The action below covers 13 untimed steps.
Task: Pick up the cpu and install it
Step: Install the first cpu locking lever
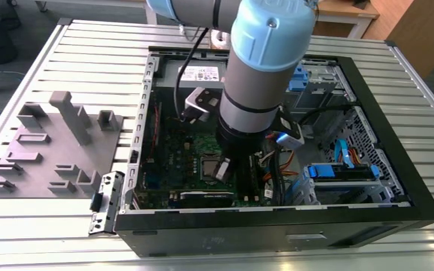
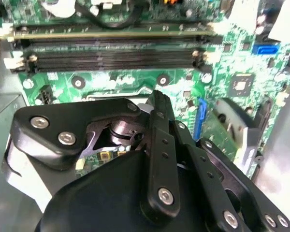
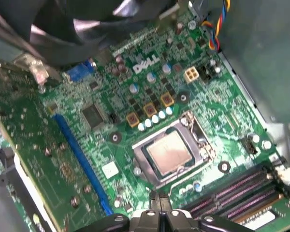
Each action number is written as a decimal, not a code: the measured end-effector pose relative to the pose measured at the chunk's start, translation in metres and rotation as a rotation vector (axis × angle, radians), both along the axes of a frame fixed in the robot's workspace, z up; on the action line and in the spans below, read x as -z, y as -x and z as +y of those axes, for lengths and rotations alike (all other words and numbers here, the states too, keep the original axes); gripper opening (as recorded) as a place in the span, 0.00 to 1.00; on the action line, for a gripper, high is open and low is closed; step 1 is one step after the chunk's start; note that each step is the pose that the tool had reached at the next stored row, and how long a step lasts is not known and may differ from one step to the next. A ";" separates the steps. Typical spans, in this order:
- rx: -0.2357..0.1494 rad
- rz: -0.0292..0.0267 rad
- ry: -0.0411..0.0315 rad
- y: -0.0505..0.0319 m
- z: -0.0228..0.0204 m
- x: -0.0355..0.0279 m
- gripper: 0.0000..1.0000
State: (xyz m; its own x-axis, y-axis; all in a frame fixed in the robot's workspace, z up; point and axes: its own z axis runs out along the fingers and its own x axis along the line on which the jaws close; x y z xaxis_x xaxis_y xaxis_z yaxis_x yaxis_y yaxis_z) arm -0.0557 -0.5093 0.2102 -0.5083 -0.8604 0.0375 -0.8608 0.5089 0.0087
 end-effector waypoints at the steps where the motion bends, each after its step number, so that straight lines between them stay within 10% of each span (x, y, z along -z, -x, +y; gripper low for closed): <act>1: 0.000 -0.0017 -0.0003 0.0019 0.0013 0.0001 0.11; 13: 0.000 -0.0229 -0.0184 0.0212 0.0159 0.0004 0.11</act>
